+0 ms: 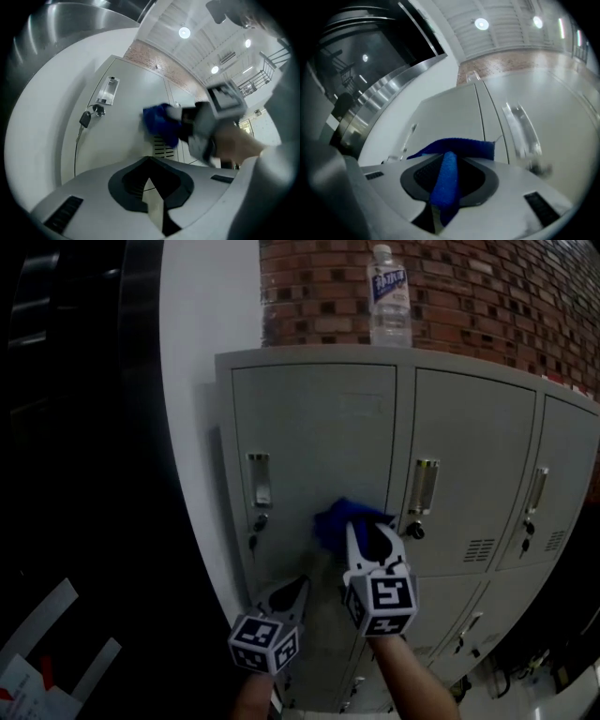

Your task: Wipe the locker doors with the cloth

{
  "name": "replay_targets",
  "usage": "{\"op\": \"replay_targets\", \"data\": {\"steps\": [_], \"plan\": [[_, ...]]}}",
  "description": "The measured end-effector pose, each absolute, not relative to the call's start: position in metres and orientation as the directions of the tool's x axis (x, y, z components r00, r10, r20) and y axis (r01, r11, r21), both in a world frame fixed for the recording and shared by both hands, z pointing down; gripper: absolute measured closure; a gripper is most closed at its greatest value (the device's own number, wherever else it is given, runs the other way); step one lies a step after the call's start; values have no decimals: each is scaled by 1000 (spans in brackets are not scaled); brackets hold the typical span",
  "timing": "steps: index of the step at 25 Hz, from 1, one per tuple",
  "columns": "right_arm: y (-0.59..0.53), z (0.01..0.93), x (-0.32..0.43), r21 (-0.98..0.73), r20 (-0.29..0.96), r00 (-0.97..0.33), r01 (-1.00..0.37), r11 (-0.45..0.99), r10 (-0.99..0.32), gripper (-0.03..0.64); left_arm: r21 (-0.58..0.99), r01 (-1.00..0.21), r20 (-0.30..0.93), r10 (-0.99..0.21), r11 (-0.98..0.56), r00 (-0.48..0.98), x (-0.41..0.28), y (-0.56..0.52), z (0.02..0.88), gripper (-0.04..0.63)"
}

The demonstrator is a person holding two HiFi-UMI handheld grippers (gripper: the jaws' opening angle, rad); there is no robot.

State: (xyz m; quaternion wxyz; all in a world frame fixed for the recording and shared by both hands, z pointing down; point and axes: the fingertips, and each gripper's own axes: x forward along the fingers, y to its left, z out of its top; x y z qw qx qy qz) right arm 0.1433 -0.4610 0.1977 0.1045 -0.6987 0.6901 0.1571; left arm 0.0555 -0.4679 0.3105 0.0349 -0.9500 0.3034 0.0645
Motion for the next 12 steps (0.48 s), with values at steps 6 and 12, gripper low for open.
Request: {"op": "replay_targets", "data": {"steps": [6,12], "plan": [[-471,352,141,43,-209,16,-999,-26,-978,515,-19,-573,-126,-567,-819,814,70,-472,322,597],[-441,236,147,51,-354,-20,-999,2,-935,517,-40,-591,-117,-584,-805,803,70,-473,323,597]]}}
